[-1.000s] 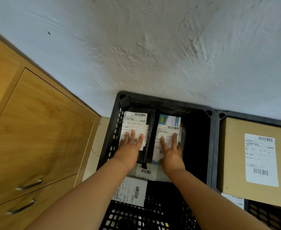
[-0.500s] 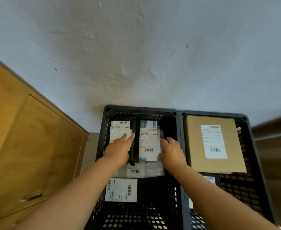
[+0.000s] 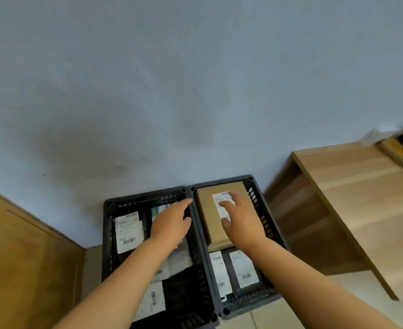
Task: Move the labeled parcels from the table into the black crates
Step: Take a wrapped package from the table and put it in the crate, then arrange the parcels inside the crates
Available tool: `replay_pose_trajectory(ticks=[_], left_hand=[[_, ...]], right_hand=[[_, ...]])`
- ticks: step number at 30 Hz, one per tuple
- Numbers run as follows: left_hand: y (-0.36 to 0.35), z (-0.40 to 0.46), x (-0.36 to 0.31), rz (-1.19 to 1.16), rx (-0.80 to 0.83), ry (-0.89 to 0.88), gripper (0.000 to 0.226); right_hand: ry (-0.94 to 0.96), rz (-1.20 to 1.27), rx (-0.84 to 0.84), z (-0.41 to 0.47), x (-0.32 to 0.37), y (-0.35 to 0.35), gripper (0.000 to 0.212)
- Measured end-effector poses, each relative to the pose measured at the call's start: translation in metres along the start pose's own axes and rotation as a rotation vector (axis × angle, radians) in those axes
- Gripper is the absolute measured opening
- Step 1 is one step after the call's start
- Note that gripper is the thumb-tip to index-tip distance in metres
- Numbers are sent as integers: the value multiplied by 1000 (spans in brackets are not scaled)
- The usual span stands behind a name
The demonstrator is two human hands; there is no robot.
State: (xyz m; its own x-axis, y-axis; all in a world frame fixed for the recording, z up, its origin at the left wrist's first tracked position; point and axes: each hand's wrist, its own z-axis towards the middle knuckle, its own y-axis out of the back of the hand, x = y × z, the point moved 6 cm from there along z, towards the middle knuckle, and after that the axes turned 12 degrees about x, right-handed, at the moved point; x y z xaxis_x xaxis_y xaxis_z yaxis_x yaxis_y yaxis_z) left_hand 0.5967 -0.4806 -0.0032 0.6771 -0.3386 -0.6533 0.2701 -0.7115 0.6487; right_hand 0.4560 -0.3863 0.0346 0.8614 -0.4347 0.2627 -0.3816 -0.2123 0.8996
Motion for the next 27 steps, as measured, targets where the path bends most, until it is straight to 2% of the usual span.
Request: replay_pose_trajectory(ticks=[9, 20, 27], left_hand=[[-40, 7, -167, 167, 43, -213, 43], [-194, 0, -424, 295, 56, -411, 40], [-280, 5, -535, 211, 107, -470, 41]], right_hand=[[-82, 10, -190, -92, -108, 90, 39], [-266, -18, -320, -248, -370, 171, 46], [-365, 24, -352, -321, -503, 203, 45]])
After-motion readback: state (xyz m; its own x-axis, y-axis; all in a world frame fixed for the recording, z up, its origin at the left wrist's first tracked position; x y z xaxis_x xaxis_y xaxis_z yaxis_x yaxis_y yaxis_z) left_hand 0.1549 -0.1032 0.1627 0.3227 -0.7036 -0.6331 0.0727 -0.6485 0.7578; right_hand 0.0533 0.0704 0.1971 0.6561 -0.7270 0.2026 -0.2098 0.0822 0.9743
